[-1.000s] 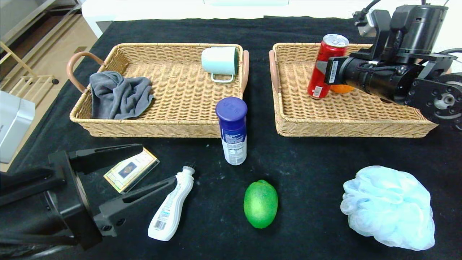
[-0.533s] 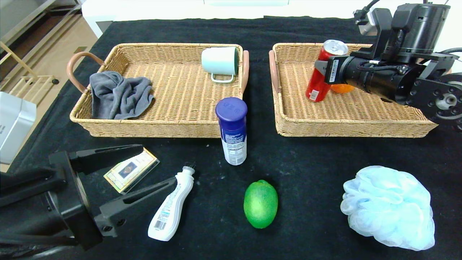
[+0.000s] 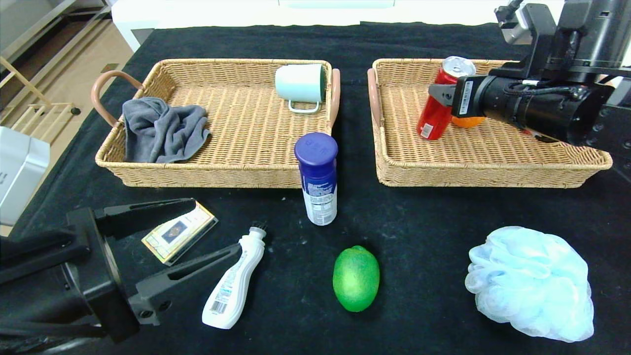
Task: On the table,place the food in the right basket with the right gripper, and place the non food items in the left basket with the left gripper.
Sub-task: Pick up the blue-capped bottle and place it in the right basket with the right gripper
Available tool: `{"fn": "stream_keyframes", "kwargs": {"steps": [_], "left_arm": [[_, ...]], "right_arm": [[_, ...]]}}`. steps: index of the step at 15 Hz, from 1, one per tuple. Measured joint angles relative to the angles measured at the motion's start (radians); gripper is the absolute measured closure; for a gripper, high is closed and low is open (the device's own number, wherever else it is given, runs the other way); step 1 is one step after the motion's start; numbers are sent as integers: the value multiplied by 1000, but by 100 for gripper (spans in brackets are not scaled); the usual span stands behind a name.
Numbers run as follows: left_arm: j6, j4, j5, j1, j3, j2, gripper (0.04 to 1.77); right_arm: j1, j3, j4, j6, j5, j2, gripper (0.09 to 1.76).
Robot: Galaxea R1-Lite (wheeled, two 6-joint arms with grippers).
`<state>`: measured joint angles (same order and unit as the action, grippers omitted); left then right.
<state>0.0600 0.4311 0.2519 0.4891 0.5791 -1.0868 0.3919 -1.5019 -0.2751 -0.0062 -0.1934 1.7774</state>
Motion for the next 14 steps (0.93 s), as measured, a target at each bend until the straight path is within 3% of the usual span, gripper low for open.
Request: {"fn": "stream_keyframes", "kwargs": {"steps": [4, 8, 14], "left_arm": [[19, -1, 0, 0, 1, 11, 9], [27, -1, 0, 0, 2, 18, 9], [27, -1, -1, -1, 4, 19, 9]], "right_arm": [[54, 229, 27, 1, 30, -176, 26], [183, 492, 29, 3, 44, -365, 21], [373, 634, 7, 7, 45, -460, 17]]}}
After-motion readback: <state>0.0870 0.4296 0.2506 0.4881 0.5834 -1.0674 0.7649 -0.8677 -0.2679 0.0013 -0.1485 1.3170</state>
